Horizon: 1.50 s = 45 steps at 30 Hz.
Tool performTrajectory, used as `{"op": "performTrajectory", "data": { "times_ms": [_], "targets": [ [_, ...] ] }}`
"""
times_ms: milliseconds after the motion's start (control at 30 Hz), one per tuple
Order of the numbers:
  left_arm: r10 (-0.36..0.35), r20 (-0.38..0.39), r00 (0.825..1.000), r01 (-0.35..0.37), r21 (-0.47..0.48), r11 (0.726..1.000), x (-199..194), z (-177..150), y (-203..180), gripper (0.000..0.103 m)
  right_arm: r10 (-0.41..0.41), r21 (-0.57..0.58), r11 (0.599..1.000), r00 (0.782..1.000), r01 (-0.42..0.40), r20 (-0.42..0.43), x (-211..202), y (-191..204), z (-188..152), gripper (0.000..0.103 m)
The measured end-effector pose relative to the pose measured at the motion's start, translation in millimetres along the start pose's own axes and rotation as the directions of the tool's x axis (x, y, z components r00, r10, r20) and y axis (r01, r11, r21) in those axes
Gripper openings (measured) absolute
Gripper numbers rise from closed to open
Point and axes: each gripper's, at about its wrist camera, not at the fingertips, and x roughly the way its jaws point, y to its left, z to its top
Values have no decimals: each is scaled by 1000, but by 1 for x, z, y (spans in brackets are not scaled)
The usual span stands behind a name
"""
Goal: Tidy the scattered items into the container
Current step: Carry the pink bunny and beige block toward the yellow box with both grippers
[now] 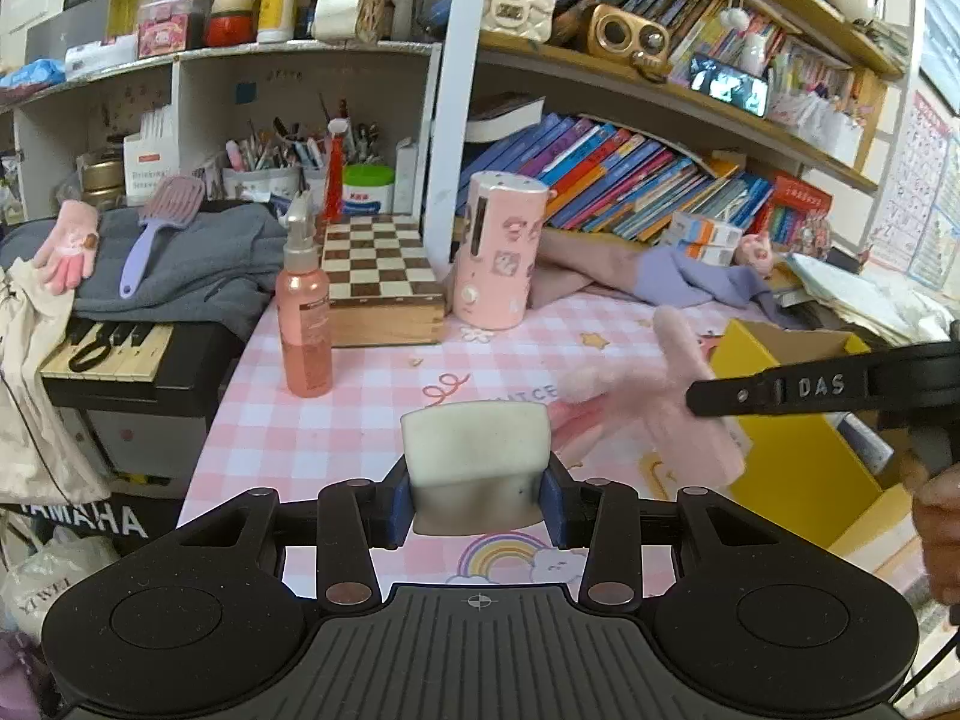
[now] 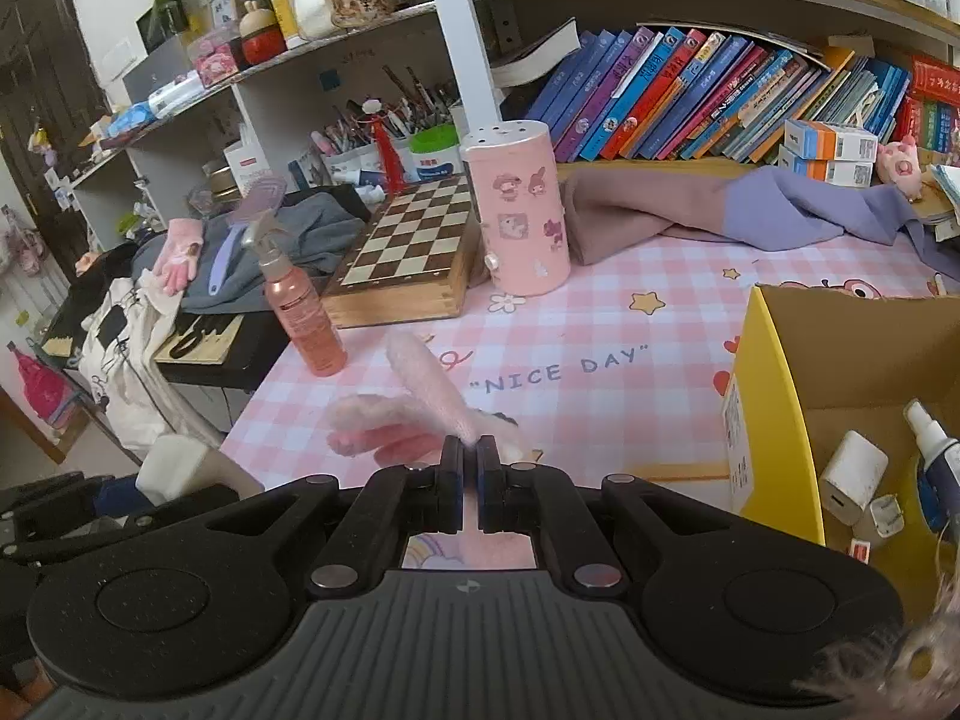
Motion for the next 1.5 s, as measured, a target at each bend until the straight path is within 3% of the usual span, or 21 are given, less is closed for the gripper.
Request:
{"op": "performTrajectory", "data": {
  "times_ms": [467,1000,1500],
  "targets": [
    [-55,25,998,54,36,998,-48,-20,-20,39,4,-39,999,1000,-3,17,-48,18,-43,4],
    [-96,8,995,95,69,993,-92,-53,-33,39,-17,5,1000,1000,17,20,-93,33,-95,4],
    [-166,-18,986,167,113,979,-108,-70,-53,39,-65,83,995,998,64,8,-124,28,-131,4]
  ]
}}
